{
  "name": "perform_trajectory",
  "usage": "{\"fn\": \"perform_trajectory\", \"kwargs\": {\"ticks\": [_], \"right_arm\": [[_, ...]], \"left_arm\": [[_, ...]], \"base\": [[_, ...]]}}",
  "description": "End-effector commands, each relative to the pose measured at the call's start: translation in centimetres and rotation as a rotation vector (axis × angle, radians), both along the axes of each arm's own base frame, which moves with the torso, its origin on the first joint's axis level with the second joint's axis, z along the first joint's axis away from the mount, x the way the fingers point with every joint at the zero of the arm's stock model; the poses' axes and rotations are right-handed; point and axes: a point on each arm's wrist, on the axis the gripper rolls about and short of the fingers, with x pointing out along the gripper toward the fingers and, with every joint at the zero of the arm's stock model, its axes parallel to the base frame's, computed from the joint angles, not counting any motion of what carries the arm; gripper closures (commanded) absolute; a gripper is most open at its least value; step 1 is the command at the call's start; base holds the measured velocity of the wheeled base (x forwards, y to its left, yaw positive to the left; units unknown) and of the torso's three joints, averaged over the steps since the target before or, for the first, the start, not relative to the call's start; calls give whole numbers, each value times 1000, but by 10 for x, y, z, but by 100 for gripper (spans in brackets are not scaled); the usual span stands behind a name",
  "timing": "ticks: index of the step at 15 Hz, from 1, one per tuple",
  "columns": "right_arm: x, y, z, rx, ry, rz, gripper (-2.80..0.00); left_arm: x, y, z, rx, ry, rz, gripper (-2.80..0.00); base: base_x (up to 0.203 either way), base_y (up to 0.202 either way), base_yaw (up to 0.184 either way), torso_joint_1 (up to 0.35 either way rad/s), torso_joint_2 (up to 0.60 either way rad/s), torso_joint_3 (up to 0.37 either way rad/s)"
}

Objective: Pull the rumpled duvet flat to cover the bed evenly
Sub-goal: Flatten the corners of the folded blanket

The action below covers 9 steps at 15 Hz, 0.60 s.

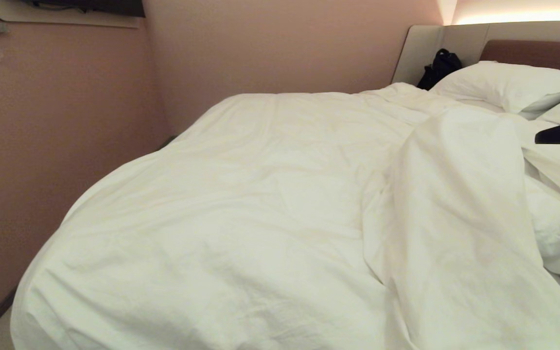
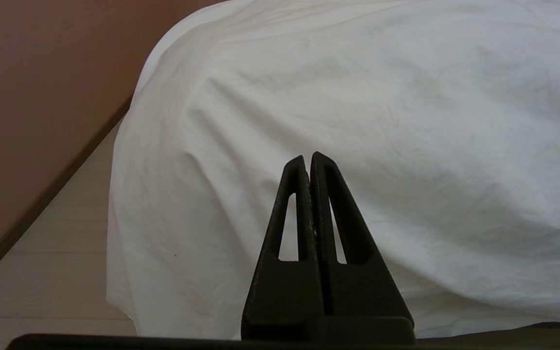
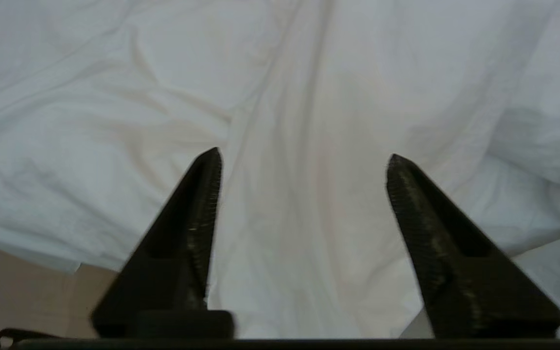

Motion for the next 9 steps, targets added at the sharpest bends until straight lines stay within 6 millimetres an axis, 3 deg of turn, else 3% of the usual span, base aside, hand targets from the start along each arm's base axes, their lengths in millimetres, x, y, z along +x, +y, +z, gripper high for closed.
{"fn": "perform_trajectory", "kwargs": {"ticks": [1, 9], "right_arm": [[-1, -5, 1, 2, -7, -34, 0], [2, -37, 4, -45, -57, -242, 0]], "left_arm": [[0, 0, 0, 0, -1, 1, 0], [0, 0, 0, 0, -1, 1, 0]], "base": [[0, 0, 0, 0, 0, 0], [0, 0, 0, 0, 0, 0]]}}
